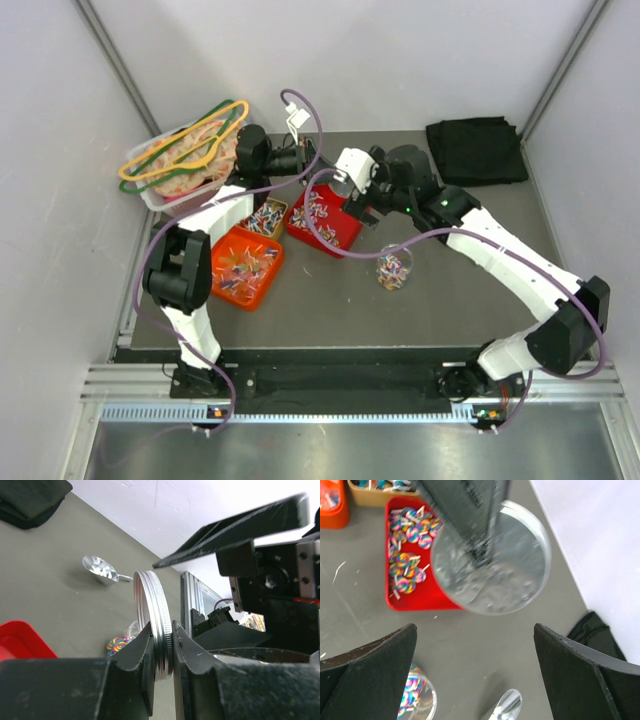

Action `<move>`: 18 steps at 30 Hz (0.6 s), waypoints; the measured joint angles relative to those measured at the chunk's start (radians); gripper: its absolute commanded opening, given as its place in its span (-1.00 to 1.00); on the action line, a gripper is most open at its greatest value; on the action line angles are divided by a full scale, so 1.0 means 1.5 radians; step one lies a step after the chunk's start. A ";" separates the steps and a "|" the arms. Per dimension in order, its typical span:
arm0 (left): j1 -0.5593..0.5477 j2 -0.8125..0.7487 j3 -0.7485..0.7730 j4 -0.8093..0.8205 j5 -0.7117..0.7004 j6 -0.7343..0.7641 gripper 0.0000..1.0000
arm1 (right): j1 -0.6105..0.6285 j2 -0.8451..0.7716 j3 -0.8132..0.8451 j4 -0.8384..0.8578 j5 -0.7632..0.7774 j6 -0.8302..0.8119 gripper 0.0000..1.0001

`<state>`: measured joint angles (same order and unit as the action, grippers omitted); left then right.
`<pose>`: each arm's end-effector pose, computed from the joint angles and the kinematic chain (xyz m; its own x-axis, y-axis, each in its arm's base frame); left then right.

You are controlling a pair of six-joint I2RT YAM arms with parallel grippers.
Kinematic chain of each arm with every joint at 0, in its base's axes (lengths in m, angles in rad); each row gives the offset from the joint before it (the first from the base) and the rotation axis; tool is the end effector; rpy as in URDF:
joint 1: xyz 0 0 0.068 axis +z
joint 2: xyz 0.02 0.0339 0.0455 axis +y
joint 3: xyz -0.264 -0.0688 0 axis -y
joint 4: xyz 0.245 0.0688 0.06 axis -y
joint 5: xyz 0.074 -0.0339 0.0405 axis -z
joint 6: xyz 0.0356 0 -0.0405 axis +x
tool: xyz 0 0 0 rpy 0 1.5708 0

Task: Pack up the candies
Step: Pick up the bottle lid at the center of the board.

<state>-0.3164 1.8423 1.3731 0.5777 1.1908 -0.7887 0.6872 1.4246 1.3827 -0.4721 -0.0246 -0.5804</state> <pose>0.3919 -0.1631 0.3200 -0.6318 -0.0700 -0.7720 0.7727 0.0221 -0.6344 0.2501 0.2064 0.3705 0.0390 -0.6771 -0.7348 -0.7526 0.4638 -0.4674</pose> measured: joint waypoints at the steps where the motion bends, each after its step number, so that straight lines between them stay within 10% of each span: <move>1: 0.000 0.000 -0.001 0.001 0.001 -0.003 -1.00 | 0.000 0.002 0.005 0.002 0.002 0.000 0.98; 18: -0.004 0.021 -0.001 0.043 0.016 -0.055 -1.00 | 0.016 0.074 0.077 0.031 0.025 -0.003 0.98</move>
<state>-0.3229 1.8744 1.3720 0.6422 1.2144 -0.8707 0.7116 1.5352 1.4975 -0.4263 0.0132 -0.5842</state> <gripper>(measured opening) 0.209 0.987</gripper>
